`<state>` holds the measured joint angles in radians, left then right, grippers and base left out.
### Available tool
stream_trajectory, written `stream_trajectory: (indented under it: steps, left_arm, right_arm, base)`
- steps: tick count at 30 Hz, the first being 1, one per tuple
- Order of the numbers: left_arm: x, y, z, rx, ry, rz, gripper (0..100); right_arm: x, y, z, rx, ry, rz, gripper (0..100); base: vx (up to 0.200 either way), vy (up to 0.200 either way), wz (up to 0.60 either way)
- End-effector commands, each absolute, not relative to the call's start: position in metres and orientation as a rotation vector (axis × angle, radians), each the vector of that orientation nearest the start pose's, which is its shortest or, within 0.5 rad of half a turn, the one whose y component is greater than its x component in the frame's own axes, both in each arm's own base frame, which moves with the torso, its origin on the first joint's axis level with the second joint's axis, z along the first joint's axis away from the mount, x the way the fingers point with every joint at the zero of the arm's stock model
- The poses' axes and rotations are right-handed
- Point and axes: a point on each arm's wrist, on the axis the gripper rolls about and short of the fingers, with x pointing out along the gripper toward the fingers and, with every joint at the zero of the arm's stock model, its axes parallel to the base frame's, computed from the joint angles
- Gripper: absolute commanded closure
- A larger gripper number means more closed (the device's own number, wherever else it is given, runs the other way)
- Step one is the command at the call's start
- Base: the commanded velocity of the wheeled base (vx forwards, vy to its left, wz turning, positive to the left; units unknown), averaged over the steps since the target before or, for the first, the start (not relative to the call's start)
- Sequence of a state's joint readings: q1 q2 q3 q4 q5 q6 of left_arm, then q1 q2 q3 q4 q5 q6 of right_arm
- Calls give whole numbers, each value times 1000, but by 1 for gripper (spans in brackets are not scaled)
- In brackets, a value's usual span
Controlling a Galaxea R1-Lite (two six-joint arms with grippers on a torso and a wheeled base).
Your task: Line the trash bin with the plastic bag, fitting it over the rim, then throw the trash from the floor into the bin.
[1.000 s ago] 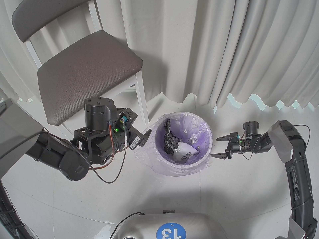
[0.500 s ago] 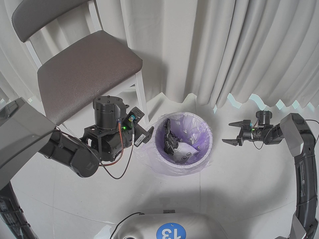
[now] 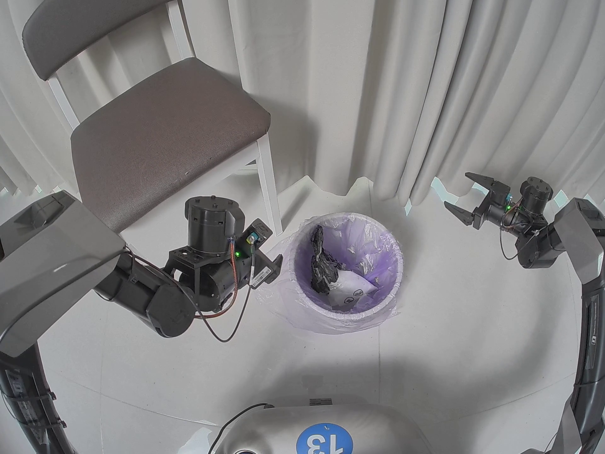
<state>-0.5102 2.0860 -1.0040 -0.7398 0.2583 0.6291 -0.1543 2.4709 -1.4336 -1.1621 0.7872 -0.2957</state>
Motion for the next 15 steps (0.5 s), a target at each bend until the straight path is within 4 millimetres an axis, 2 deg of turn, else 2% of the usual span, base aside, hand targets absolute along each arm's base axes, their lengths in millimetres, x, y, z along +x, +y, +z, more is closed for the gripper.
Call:
stream_trajectory:
  steps: [1, 4, 8, 10, 13, 15]
  left_arm:
    - [354, -164, 75, 755, 340, -358, 0]
    - [360, -157, 51, 719, 397, -358, 0]
    - [369, -155, 22, 659, 458, -332, 0]
    - [375, -154, 10, 642, 456, -321, 0]
    - [392, -160, -23, 630, 439, -311, 0]
    - [403, -167, -36, 626, 419, -311, 0]
  right_arm:
    - [429, -32, 105, -73, -138, 481, 0]
    - [405, -30, 116, 42, -110, 334, 0]
    - [376, -34, 133, 77, -111, 187, 0]
    - [365, -35, 140, 76, -117, 161, 0]
    - [341, -35, 165, 68, -161, 141, 0]
    - [333, -34, 174, 63, -179, 140, 0]
  base:
    - [0, 0, 0]
    - [0, 0, 0]
    - [0, 0, 0]
    - [0, 0, 0]
    - [0, 0, 0]
    - [0, 0, 0]
